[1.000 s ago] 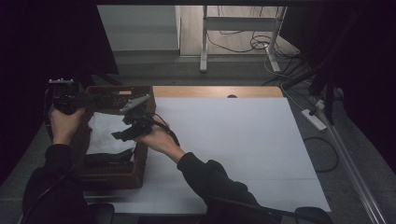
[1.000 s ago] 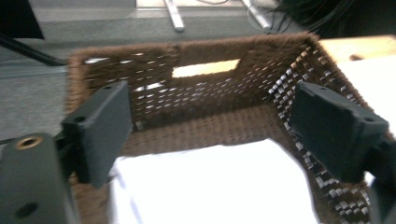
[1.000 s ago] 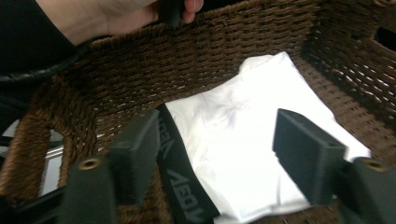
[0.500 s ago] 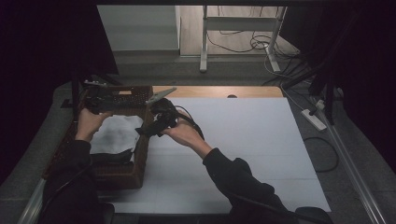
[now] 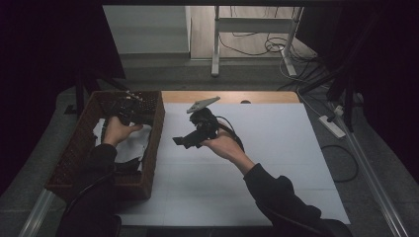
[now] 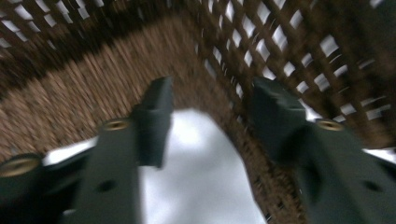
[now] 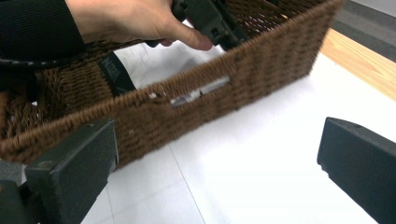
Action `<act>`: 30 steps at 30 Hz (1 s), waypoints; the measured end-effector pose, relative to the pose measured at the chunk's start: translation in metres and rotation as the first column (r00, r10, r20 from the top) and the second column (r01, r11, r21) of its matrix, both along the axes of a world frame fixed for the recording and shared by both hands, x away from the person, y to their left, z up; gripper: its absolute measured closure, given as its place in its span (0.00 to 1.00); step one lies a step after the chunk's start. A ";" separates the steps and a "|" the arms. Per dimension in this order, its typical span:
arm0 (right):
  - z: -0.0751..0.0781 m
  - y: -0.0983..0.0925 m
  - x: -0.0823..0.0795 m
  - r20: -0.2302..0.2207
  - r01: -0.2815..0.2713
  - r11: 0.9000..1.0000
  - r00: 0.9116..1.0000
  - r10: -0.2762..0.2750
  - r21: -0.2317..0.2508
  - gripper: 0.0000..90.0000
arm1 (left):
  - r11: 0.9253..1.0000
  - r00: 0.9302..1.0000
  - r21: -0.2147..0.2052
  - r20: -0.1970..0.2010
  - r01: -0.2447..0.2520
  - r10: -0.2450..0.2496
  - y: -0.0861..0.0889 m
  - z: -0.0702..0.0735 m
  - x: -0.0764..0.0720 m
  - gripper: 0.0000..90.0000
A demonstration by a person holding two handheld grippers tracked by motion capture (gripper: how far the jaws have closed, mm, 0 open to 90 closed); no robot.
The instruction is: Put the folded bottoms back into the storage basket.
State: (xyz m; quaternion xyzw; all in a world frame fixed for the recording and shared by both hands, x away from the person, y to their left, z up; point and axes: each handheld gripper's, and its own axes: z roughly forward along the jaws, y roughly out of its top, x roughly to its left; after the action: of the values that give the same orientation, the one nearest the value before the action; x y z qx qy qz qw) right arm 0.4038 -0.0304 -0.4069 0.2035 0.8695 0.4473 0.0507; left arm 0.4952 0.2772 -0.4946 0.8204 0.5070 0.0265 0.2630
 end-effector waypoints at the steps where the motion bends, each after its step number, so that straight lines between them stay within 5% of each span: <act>1: -0.001 -0.005 0.000 -0.004 0.004 1.000 1.000 -0.004 0.004 0.00 | 1.000 1.000 0.014 -0.021 0.009 -0.009 -0.002 -0.003 0.001 0.62; 4: -0.002 -0.017 0.001 -0.007 0.023 1.000 1.000 -0.023 0.008 0.00 | 0.996 0.997 0.080 -0.069 0.027 -0.022 -0.010 -0.011 0.003 0.66; 6: -0.003 -0.025 0.001 -0.008 0.034 0.999 0.999 -0.034 0.005 0.00 | 0.985 0.998 0.168 -0.053 0.045 -0.036 -0.016 -0.012 0.002 0.78; 7: -0.004 -0.028 0.002 -0.009 0.040 0.999 0.999 -0.040 0.006 0.00 | 0.984 0.998 0.175 -0.050 0.044 -0.036 -0.016 -0.011 0.002 0.89; 8: -0.005 -0.031 0.002 -0.009 0.044 0.999 0.999 -0.044 0.004 0.00 | 0.986 0.998 0.162 -0.056 0.040 -0.032 -0.015 -0.009 0.004 0.91; 11: -0.008 -0.038 0.003 -0.015 0.055 0.998 0.998 -0.055 -0.001 0.00 | 0.998 0.999 0.058 0.024 -0.029 0.027 -0.006 0.002 0.002 0.93; 13: -0.010 -0.041 0.003 -0.019 0.060 0.998 0.998 -0.060 -0.007 0.00 | 0.997 0.993 -0.006 0.093 -0.072 0.073 0.000 0.011 -0.001 0.93; 15: -0.011 -0.043 0.004 -0.021 0.062 0.998 0.998 -0.063 -0.010 0.00 | 0.988 0.980 -0.116 0.156 -0.101 0.119 0.009 0.019 -0.004 0.92; 17: -0.012 -0.044 0.004 -0.023 0.064 0.998 0.998 -0.064 -0.013 0.00 | 0.978 0.969 -0.160 0.188 -0.130 0.160 0.012 0.023 -0.004 0.84; 18: -0.012 -0.044 0.004 -0.021 0.065 0.998 0.998 -0.066 -0.016 0.00 | 0.976 0.966 -0.159 0.189 -0.149 0.179 0.013 0.025 -0.003 0.65; 19: -0.012 -0.045 0.003 -0.022 0.065 0.998 0.998 -0.065 -0.015 0.00 | 0.976 0.965 -0.153 0.188 -0.156 0.184 0.013 0.027 -0.002 0.55; 21: -0.012 -0.046 0.002 -0.019 0.061 0.998 0.998 -0.061 -0.015 0.00 | 0.980 0.960 -0.118 0.210 -0.162 0.185 0.014 0.031 -0.003 0.49; 30: -0.010 -0.062 -0.004 0.007 0.059 0.998 0.998 -0.059 -0.012 0.00 | 0.978 0.964 -0.185 0.230 -0.095 0.137 0.022 0.042 -0.018 0.22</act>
State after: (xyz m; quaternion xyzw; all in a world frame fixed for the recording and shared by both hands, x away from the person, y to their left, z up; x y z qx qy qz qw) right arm 0.3999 -0.0923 -0.4169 0.2273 0.8655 0.4411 0.0680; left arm 0.4769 0.2989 -0.4528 0.7542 0.5188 0.0976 0.3905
